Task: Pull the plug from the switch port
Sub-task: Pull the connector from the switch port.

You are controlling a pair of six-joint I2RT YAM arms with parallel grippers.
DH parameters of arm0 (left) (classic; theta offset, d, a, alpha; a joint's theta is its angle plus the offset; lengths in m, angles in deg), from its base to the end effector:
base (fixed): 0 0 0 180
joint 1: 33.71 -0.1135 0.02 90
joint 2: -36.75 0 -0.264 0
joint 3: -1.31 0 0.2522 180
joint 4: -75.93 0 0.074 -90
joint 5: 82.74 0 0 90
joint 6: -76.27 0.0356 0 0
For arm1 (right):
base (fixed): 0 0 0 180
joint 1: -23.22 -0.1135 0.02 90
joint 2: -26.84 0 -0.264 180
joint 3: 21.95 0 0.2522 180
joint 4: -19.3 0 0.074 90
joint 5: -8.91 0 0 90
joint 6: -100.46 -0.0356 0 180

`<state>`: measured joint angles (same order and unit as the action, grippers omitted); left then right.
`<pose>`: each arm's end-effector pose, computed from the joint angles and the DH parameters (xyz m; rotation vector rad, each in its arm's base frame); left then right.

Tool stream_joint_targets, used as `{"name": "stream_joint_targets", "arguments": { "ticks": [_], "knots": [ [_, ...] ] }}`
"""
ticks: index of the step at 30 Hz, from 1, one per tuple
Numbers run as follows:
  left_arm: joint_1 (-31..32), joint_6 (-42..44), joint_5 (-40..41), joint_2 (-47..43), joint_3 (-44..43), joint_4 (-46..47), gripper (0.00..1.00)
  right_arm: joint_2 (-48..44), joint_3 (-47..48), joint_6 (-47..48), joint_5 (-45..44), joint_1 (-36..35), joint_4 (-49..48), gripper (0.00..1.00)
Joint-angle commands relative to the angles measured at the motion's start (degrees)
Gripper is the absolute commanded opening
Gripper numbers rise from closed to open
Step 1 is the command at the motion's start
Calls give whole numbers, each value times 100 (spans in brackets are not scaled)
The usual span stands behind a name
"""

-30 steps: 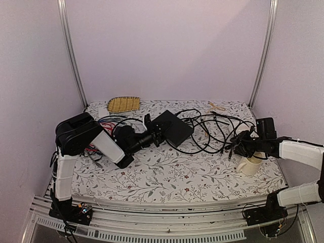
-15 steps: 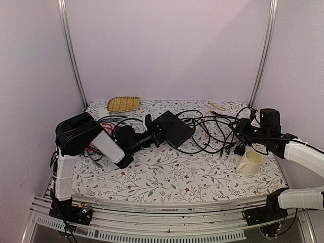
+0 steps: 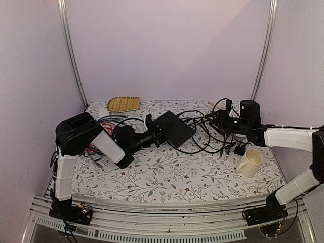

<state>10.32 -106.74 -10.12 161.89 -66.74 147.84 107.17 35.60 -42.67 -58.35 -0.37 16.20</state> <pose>0.2898 -0.2949 0.1453 -0.3940 1.6717 -2.1306 0.2775 0.1362 0.2401 0.2458 2.0899 1.2393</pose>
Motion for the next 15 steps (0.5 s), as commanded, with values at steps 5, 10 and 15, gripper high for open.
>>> {"name": "stream_joint_targets", "arguments": {
  "ticks": [5, 10, 15],
  "knots": [
    [53, -101, -72, -177, -273, 600, 0, 937, 742, -343, 580, -349, -1091, 49],
    [61, -126, -83, -144, -326, 583, 0, 1376, 1073, -449, 693, -491, -1251, 49],
    [70, -132, -73, -122, -338, 574, 0, 1696, 1296, -570, 790, -562, -1410, 49]
  ]
}}
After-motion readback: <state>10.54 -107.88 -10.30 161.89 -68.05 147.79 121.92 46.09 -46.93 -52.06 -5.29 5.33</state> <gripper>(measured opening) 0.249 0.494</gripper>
